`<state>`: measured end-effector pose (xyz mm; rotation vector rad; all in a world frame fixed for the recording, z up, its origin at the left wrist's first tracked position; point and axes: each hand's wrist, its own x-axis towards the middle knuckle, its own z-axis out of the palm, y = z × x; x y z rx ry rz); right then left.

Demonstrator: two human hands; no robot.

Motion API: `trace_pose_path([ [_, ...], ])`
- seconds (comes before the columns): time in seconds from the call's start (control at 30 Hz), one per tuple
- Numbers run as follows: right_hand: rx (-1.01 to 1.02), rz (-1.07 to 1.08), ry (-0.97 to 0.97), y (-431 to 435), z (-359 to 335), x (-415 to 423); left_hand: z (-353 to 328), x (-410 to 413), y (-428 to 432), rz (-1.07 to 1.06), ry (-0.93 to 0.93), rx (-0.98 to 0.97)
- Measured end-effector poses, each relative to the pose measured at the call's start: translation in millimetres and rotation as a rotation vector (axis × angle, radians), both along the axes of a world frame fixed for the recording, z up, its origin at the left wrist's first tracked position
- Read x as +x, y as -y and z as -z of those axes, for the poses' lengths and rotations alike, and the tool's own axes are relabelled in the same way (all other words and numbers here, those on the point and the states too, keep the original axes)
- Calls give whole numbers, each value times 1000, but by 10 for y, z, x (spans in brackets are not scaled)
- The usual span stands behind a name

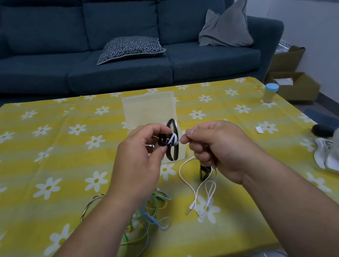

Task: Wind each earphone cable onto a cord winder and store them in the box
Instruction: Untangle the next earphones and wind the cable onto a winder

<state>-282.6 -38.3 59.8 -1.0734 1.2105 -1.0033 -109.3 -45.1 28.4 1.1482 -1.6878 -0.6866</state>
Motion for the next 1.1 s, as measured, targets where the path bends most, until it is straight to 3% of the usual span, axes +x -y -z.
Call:
trace_pose_path([
  [0.23, -203, 49, -323, 14, 11, -55, -36, -3, -32, 125, 49, 95],
  [0.4, -325, 111, -418, 41, -16, -158, -82, -19, -73, 286, -102, 246],
  [0.53, -346, 115, -388, 31, -36, -164, -105, -9, -67, 337, -231, 289],
  [0.77, -339, 95, -333, 41, -47, -167, -142, -8, -91, 399, -264, 331],
  [1.1, -36, -44, -56, 73, -36, -203, -181, 39, -114, 512, -269, 415],
])
